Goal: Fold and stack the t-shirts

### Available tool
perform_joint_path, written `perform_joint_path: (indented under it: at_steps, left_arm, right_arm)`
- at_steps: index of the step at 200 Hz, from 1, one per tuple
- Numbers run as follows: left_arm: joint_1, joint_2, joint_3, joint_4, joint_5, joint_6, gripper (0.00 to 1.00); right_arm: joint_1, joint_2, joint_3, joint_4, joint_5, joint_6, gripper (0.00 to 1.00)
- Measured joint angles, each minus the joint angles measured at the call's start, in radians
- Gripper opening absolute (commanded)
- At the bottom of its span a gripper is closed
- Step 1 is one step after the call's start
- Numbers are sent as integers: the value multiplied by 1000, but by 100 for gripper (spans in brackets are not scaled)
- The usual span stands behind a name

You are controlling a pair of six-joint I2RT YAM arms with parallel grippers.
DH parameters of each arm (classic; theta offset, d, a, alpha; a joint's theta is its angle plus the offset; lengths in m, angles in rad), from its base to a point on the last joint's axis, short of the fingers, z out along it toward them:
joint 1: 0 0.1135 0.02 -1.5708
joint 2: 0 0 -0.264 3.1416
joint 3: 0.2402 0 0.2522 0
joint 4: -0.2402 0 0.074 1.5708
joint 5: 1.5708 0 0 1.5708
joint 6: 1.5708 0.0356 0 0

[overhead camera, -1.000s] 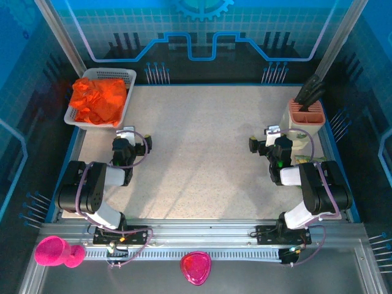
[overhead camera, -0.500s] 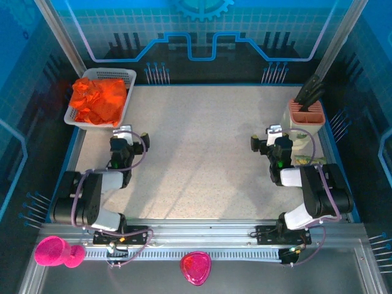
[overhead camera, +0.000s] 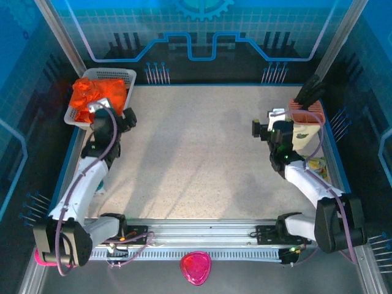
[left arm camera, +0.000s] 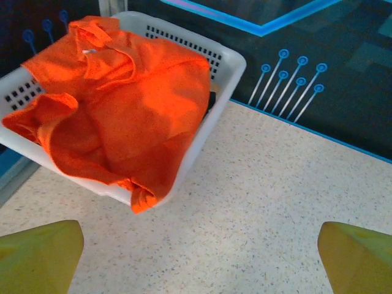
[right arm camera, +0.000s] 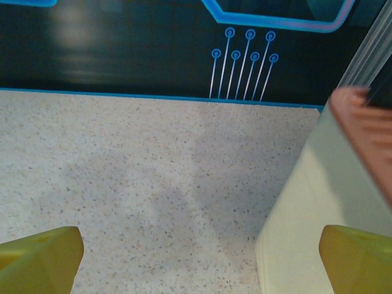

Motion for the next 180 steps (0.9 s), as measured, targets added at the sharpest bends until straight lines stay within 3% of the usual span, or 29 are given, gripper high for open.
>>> perform_joint_path:
  at_steps: [21, 48, 82, 129, 180]
  left_arm:
    - [27, 116, 205, -174, 24, -20, 95]
    - [105, 272, 387, -327, 84, -46, 82]
    - [198, 488, 570, -436, 132, -55, 74]
    - [289, 761, 797, -468, 190, -32, 80]
    - [294, 1011, 973, -455, 300, -24, 85]
  right_arm:
    - [6, 5, 132, -181, -24, 27, 100]
    - [16, 36, 269, -370, -78, 44, 100]
    - [29, 43, 303, -510, -144, 48, 100]
    - [34, 42, 303, -593, -209, 56, 100]
    - [41, 32, 303, -632, -241, 63, 100]
